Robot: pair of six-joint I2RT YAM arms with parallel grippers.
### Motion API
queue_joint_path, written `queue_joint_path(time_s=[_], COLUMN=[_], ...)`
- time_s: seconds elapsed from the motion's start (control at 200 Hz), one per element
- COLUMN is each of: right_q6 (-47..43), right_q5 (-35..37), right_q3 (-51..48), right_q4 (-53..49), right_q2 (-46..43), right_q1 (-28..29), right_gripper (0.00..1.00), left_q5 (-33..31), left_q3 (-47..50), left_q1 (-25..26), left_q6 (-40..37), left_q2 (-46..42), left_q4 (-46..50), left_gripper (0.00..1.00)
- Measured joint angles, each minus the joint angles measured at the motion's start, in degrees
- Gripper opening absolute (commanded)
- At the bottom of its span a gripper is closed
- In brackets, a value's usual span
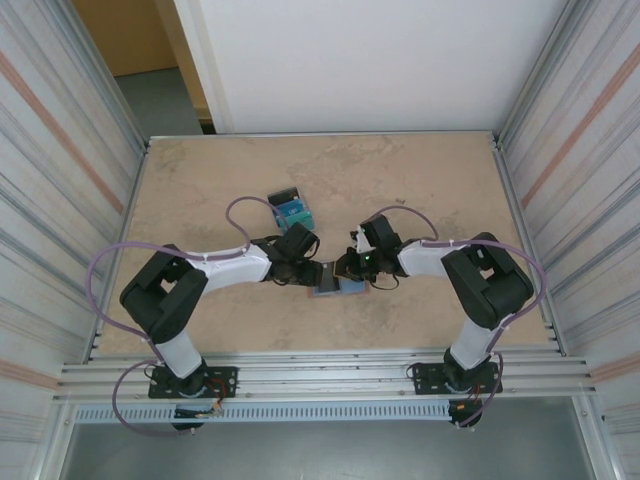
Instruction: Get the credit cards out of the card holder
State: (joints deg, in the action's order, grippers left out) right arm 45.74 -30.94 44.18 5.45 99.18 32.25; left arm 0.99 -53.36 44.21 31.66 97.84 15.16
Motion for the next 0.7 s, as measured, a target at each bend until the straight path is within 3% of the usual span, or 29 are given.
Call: queue_joint_path(time_s=[0.697], right_q6=[-1.81], right_q5=[0.9], right_q3=[-2.12], right_q4=[-3.45], right_q2=[-5.95], right_q1=[-3.06], right_gripper=[0.0], left_q5=[0.5], left_q3=[0.63], left_q1=[-0.39], left_q6=[0.04], left_q2=[-0.35], left_q4=[-0.85], left_gripper=[0.54])
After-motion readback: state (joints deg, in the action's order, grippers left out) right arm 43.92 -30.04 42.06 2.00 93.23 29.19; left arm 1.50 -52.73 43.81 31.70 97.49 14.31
